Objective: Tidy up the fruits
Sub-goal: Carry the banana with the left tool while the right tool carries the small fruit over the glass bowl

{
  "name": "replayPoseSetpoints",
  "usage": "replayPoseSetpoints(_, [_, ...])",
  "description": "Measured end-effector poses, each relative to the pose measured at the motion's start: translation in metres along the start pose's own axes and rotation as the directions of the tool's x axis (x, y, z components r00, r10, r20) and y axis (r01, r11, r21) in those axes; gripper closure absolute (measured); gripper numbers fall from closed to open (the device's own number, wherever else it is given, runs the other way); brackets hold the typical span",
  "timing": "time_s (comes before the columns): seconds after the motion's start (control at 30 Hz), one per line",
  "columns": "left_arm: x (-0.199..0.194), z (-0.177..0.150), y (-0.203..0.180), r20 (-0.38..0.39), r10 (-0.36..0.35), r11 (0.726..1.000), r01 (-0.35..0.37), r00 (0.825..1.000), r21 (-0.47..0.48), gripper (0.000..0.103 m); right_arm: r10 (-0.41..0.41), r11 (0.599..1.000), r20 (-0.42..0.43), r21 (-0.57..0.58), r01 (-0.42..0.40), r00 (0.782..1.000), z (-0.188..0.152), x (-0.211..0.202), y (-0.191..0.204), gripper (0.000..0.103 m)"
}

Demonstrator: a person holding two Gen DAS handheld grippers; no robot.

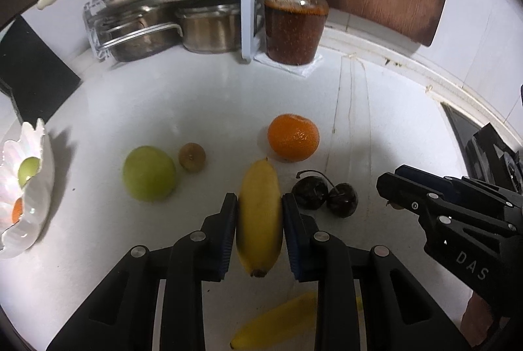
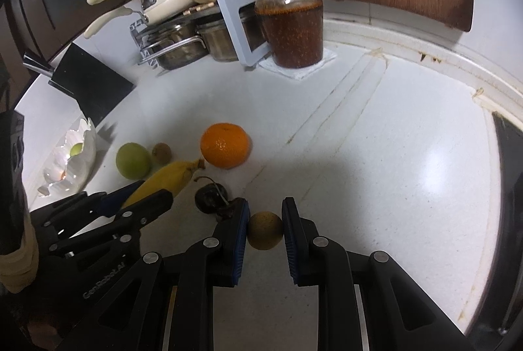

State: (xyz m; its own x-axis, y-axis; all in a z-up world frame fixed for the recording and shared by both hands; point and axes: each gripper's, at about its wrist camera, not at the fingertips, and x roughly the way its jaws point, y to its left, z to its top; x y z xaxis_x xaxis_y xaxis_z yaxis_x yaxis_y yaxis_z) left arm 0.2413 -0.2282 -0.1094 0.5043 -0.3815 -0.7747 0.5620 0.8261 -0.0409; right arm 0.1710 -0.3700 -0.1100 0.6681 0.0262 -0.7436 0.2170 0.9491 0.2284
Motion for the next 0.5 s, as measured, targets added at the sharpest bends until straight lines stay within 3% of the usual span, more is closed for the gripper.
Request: replayPoseSetpoints(0.5, [-0.054,0.005,0.015,0.134,-0.001,0.998,0.01,0.991,-0.068,0.075,0.03,0.999,0.094,-0.045,-0.026,0.995,0.013,-0.037,0.028,0.08])
